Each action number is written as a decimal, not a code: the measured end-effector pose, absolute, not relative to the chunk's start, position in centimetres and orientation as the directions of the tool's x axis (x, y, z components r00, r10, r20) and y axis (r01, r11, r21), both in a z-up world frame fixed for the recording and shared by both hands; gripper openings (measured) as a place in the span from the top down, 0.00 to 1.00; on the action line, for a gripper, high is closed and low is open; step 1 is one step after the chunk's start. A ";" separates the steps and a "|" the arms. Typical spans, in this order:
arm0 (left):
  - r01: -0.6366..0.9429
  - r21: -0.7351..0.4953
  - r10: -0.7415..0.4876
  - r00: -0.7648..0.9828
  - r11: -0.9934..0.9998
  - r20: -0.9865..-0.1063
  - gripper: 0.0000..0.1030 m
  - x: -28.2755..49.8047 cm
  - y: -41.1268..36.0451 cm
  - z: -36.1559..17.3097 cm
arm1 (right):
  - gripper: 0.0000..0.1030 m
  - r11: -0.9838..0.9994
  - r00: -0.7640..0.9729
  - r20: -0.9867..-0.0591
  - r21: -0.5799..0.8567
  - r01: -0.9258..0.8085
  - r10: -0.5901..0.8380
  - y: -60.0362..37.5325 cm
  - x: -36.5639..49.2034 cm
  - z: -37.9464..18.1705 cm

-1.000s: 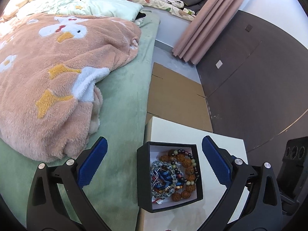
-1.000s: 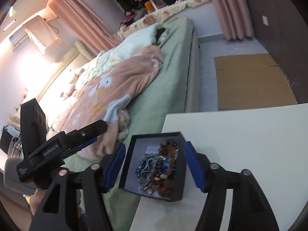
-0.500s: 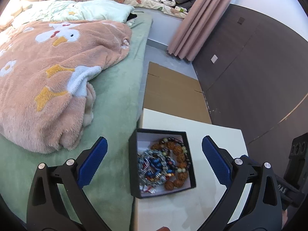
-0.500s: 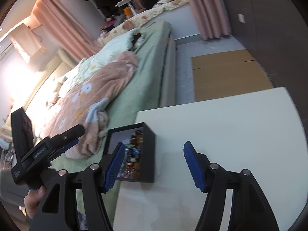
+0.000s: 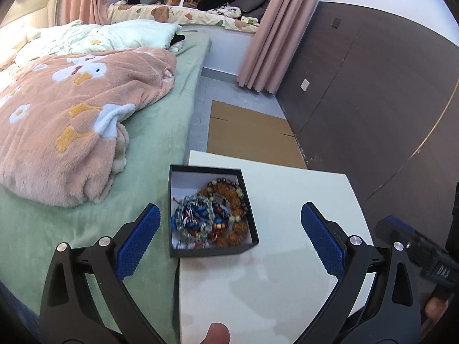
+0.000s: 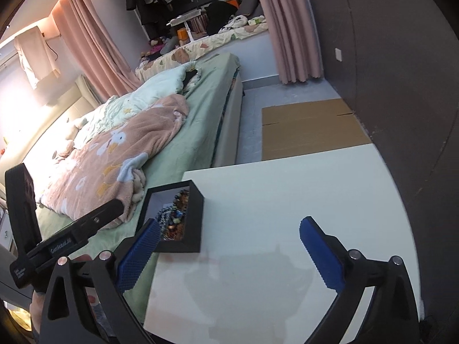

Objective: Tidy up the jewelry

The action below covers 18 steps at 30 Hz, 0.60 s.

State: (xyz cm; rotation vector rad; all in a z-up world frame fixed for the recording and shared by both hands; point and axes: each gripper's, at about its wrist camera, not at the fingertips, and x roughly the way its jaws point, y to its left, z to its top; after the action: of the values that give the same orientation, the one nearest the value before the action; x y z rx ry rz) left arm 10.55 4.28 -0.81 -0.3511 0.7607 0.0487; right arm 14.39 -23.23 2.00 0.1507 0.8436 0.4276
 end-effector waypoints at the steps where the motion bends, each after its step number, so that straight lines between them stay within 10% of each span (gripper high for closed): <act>1: -0.162 -0.287 -0.081 0.728 0.944 -0.680 0.05 10.1 4.0 -0.7 | 0.07 0.907 0.591 -0.689 0.291 -0.304 0.419 -23.5 14.1 2.1; 18: -0.080 -0.196 -0.060 0.783 0.977 -0.619 0.05 5.1 0.9 1.7 | 0.07 0.922 0.614 -0.688 0.292 -0.255 0.387 -28.3 7.8 1.4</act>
State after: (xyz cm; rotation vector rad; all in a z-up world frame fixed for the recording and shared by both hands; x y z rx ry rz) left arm 5.07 0.92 1.69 -0.2177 0.6727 0.0112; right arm 7.79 -28.31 1.35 0.1712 0.8316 0.3720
